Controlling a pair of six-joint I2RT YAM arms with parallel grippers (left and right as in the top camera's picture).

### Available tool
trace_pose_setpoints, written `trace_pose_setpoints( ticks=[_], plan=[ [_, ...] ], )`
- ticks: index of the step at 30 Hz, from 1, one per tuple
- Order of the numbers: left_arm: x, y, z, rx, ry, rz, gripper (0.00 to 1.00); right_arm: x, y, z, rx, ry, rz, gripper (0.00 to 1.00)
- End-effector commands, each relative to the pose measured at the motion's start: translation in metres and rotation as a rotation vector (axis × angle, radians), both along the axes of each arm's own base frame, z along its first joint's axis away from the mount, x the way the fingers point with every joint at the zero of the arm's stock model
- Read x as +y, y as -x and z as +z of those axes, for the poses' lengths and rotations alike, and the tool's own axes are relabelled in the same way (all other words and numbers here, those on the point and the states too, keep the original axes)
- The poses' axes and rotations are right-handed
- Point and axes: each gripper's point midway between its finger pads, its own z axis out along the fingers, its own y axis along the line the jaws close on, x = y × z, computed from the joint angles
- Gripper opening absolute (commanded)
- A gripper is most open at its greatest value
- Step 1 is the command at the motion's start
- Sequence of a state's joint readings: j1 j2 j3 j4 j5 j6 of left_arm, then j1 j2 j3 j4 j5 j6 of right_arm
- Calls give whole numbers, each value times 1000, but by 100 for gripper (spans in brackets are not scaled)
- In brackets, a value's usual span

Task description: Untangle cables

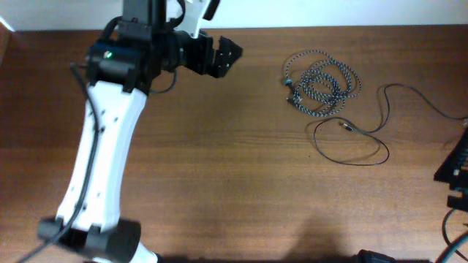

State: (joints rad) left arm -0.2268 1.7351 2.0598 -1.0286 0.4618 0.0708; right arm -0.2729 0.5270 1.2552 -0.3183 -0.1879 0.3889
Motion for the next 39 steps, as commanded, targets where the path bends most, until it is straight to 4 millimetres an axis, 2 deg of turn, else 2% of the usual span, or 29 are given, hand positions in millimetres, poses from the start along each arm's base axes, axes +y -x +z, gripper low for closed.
trace_pose_setpoints(
  ticks=[1,3,5,8,11,12,15,17,23,25,28,29,31,33,37,39],
  plan=[
    [57,34,69,-229,-151,231,99,23,5,4,-17,42,121,99],
    [74,70,117,-361,-126,287,100,30,21,8,-50,59,133,99],
    [99,102,149,-461,-136,384,99,37,49,13,-109,80,131,99],
    [111,129,169,-559,-195,388,99,44,74,11,-159,97,130,99],
    [111,129,180,-651,-283,340,99,46,82,13,-181,104,130,99],
    [112,126,192,-700,-271,357,99,47,84,13,-186,106,130,99],
    [134,122,240,-863,-246,528,99,52,96,13,-210,119,136,99],
    [134,124,257,-925,-214,545,99,54,105,12,-223,123,135,99],
    [135,125,256,-921,-216,545,99,60,103,2,-183,129,168,99],
    [138,137,249,-893,-230,536,99,61,107,2,-191,132,168,99],
    [149,186,255,-923,-215,545,99,66,127,-5,-215,141,166,99],
    [156,214,254,-951,-200,553,99,69,138,-13,-229,146,166,99],
    [164,248,245,-979,-186,560,99,74,154,-25,-259,156,164,99],
    [175,294,235,-1066,-139,584,99,77,168,-29,-293,167,160,99],
    [183,327,211,-1175,-83,620,99,78,171,-26,-309,173,159,99],
    [190,328,194,-1230,-101,702,99,78,172,-26,-312,174,160,99]
  ],
)
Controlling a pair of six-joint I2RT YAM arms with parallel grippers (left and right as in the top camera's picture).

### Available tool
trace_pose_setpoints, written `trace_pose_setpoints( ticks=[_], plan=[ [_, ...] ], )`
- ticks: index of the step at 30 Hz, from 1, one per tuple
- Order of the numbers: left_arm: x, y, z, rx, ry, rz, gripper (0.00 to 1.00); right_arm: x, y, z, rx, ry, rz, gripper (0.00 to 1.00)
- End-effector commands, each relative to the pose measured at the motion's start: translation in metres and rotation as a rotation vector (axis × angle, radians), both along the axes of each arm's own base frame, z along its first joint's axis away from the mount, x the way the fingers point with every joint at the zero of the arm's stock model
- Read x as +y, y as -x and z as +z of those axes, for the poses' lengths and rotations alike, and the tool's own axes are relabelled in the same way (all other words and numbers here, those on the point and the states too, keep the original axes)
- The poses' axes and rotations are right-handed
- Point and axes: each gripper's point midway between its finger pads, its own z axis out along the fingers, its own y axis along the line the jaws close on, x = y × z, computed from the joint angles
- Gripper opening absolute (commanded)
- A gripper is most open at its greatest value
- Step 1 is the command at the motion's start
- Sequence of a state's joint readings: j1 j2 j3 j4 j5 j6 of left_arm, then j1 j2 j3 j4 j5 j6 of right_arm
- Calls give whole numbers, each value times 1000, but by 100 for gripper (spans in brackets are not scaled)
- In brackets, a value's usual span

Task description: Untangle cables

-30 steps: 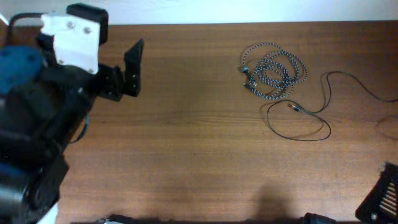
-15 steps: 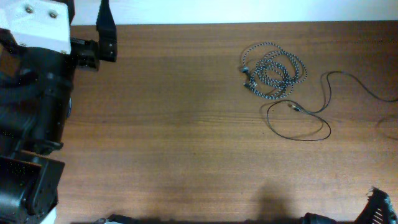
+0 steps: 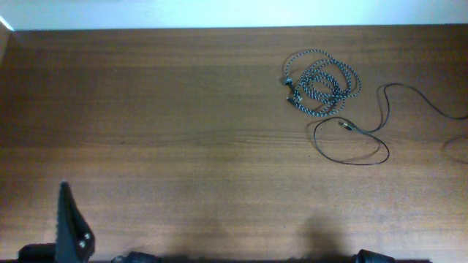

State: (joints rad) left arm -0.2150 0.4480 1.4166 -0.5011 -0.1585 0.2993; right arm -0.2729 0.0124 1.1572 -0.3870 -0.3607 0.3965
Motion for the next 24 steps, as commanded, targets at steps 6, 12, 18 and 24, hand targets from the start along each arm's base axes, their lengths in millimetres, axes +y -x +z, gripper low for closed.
trace_pose_setpoints(
  ticks=[6,12,18,24],
  plan=[
    [17,0,-11,-83,-7,207,100,-1,3,1,-14,-9,3,99],
    [-27,-10,-23,-61,-130,-19,99,-9,3,2,-20,-39,-25,99],
    [-27,45,-45,-198,-131,-7,99,-10,0,-1,-2,-43,-28,99],
    [-27,49,-69,-251,-131,-3,99,-15,-18,-11,39,-54,-30,99]
  ],
)
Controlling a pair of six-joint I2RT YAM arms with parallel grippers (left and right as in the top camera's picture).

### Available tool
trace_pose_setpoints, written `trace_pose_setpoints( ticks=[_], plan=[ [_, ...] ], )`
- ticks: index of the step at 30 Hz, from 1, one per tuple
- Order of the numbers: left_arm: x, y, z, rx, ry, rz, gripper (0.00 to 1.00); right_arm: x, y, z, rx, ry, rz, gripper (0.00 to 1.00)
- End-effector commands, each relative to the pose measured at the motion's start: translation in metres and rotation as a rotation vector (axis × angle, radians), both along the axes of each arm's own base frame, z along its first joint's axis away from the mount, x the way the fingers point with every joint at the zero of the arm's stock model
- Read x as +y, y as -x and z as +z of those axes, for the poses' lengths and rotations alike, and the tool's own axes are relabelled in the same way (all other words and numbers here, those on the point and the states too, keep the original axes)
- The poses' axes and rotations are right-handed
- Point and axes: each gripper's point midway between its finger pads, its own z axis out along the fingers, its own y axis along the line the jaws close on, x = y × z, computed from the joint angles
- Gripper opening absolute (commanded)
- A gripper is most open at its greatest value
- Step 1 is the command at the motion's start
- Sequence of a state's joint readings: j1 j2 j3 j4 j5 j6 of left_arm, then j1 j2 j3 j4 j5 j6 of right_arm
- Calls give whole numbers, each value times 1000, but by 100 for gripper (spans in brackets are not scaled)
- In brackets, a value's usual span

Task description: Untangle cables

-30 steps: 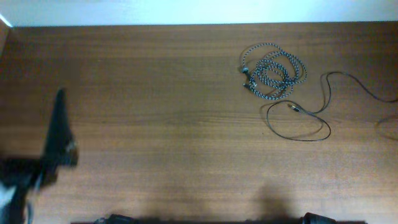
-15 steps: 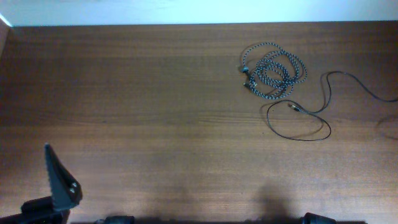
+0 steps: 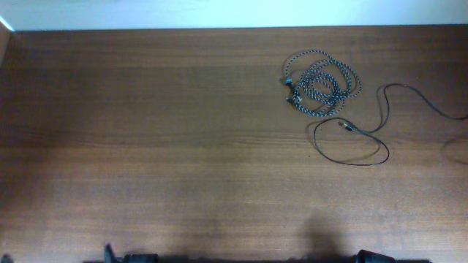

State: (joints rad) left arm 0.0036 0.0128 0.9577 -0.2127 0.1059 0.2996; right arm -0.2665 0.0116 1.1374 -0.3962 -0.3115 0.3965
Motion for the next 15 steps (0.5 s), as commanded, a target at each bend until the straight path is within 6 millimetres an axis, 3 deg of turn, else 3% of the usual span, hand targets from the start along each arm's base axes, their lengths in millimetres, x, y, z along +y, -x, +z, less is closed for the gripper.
trace_pose_setpoints(
  ticks=[1,5,7,8,9,10,12,15],
  plan=[
    [-1,-17,-14,41,-10,3,99,-6,-18,-12,37,-20,0,99],
    [-1,-32,-24,61,-10,3,99,-17,-57,-27,48,-23,-1,99],
    [-1,-38,-28,76,-10,3,99,-26,-90,-55,131,-45,-1,99],
    [-1,-40,-30,82,-10,2,99,-30,-107,-72,181,-59,-1,99],
    [-1,-43,-33,91,-9,2,99,-38,-136,-105,271,-83,-2,99],
    [-1,-46,-35,98,-10,3,99,-42,-151,-125,322,-96,-2,99],
    [-1,-48,-38,105,-9,2,99,-48,-171,-156,397,-117,-3,99],
    [-1,-53,-41,117,-9,2,100,-57,-205,-218,521,-150,-4,99]
  ],
)
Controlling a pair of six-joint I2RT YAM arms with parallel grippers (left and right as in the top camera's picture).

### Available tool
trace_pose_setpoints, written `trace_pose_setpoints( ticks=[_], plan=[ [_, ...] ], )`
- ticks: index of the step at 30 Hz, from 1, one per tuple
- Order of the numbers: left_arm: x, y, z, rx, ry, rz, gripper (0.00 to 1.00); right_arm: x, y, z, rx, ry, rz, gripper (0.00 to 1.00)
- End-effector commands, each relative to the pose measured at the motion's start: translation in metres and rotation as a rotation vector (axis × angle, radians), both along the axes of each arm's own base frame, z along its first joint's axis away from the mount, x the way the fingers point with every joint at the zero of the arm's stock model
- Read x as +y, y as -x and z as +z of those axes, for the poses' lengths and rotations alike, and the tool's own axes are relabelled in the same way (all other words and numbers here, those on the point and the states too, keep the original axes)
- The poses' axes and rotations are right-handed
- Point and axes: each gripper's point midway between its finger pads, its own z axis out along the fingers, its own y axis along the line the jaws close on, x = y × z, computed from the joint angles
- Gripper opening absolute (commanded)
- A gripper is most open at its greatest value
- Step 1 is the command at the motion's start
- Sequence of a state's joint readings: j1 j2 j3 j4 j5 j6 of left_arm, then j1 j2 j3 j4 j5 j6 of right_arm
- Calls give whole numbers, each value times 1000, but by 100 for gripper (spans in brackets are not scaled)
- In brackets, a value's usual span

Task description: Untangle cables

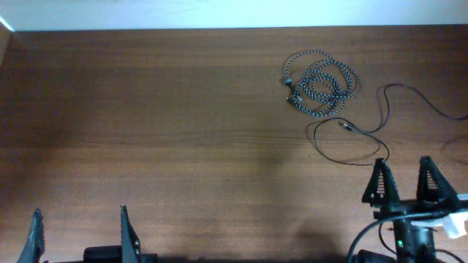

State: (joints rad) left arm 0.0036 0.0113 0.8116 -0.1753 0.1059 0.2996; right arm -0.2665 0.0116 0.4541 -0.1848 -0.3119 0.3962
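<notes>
A black-and-white braided cable [322, 82] lies coiled in a loose bundle at the back right of the wooden table [161, 131]. A thin black cable [351, 146] loops just in front of the bundle and trails off past the right edge. It runs close beside the bundle; whether the two cross is too fine to tell. My right gripper [404, 183] stands open at the front right, its fingertips just in front of the thin cable's loop. My left gripper [80, 232] stands wide open at the front left, far from both cables.
A pale wall strip [219, 13] borders the table's far edge. The right arm's wiring and a lit green spot [401, 242] show behind the right gripper at the lower edge.
Both grippers have come into view at the front edge, each open; before, only a small dark tip showed at the front left. The cables lie as they did.
First my left arm stretched across the back left of the table, and part of the right arm showed at the right edge. Then only one left finger showed at the front left, then almost nothing. Now both open grippers show at the front. The cables stayed put.
</notes>
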Motion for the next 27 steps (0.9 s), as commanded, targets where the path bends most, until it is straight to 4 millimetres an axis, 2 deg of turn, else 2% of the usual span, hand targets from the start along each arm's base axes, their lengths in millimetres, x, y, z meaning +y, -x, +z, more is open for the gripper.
trace_pose_setpoints(
  ticks=[1,3,4,9,12,14,18,27],
  plan=[
    [-1,-3,-4,9,-10,2,100,-7,-21,-47,92,-32,-6,99],
    [-1,-4,-5,10,-10,2,100,-16,-35,-85,160,-56,-38,99],
    [-1,-4,-5,10,-10,2,99,-28,-42,-114,219,-80,-97,99],
    [-1,-4,-6,15,-10,2,99,-49,-53,-162,242,-98,-196,99],
    [-1,-6,-8,24,-10,2,99,-52,-53,-167,265,-103,-215,99],
    [-1,-6,-8,23,-10,2,99,-52,-52,-180,316,-111,-220,99],
    [-1,-6,-8,24,-10,2,99,-53,-54,-193,372,-120,-220,99],
    [-1,-10,-12,40,-9,2,99,-53,-55,-196,384,-122,-220,99]
  ],
)
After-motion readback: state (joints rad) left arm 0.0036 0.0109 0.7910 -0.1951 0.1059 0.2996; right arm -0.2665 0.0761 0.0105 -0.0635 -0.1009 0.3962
